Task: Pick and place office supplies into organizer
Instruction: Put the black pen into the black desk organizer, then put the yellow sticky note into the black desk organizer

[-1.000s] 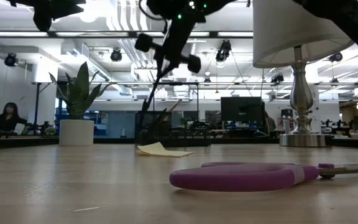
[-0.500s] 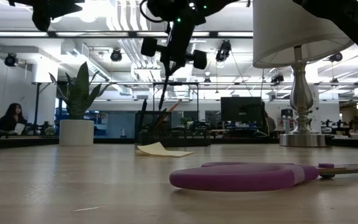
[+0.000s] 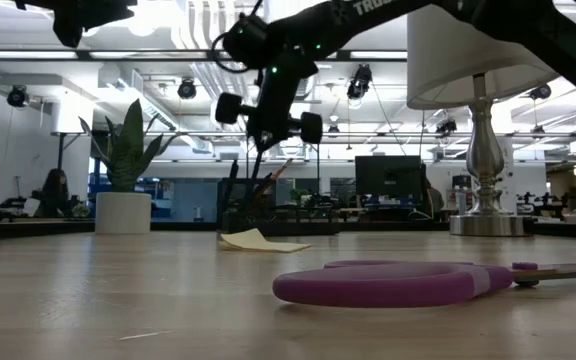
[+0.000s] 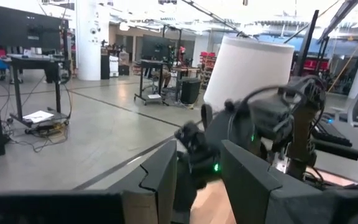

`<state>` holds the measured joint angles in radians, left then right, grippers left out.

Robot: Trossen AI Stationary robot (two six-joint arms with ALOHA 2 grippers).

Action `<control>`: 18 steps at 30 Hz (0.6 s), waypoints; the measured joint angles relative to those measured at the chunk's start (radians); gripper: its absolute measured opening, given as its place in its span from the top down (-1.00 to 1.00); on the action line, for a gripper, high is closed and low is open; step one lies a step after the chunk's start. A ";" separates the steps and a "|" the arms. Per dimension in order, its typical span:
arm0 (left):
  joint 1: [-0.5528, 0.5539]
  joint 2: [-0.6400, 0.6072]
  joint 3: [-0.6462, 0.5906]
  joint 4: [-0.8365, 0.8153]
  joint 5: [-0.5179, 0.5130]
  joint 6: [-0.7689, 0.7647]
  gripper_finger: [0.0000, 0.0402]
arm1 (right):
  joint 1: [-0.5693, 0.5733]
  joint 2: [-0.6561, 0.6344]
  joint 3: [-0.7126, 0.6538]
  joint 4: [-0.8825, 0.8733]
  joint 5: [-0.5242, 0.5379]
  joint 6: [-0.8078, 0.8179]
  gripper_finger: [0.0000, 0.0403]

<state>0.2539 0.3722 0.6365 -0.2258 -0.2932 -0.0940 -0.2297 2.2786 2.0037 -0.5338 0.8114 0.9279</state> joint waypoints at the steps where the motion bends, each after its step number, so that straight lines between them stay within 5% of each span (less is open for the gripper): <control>1: 0.000 -0.001 0.001 0.003 0.000 -0.001 0.47 | 0.003 0.007 0.000 -0.001 0.000 0.004 0.86; 18: 0.000 -0.008 0.020 0.009 0.000 0.075 0.47 | 0.015 0.022 -0.001 -0.002 -0.001 0.034 0.36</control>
<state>0.2539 0.3647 0.6567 -0.2167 -0.2933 -0.0189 -0.2142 2.3009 2.0029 -0.5358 0.8108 0.9620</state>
